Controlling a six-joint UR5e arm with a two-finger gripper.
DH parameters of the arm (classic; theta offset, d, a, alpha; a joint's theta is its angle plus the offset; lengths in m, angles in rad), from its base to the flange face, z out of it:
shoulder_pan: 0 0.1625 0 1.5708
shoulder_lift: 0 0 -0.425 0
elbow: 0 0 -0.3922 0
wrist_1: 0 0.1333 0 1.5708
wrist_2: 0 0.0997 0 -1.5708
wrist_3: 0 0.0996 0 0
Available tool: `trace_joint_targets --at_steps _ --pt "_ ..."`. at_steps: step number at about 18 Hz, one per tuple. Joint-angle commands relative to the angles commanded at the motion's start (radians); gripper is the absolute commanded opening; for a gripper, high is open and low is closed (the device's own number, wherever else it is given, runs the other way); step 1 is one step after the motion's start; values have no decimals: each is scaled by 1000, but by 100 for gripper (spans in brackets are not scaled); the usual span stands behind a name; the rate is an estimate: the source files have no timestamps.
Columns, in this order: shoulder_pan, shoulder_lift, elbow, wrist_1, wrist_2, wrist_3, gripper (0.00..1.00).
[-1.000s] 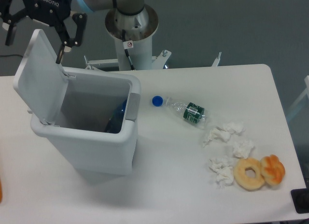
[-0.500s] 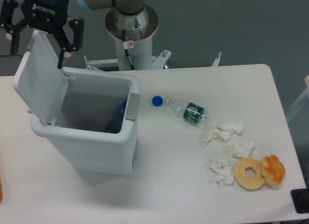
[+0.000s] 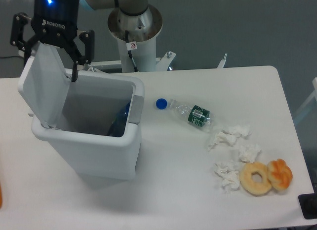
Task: Close the trash can
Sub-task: 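Push the lid forward with the gripper fingers, tipping it over the opening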
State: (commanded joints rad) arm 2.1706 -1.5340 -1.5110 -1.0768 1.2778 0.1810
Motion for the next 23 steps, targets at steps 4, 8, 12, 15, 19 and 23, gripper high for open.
trace_joint_targets --at_steps 4,8,12,15,19,23 --pt "11 6 -2 -5 2 0 100" --pt "29 8 -2 -5 0 0 100" --pt "58 6 -2 -5 -2 0 100" --pt "81 2 -3 -3 -5 2 100" --pt "98 -2 -6 -5 -5 6 100" --pt "127 -5 -28 -8 -6 51 100"
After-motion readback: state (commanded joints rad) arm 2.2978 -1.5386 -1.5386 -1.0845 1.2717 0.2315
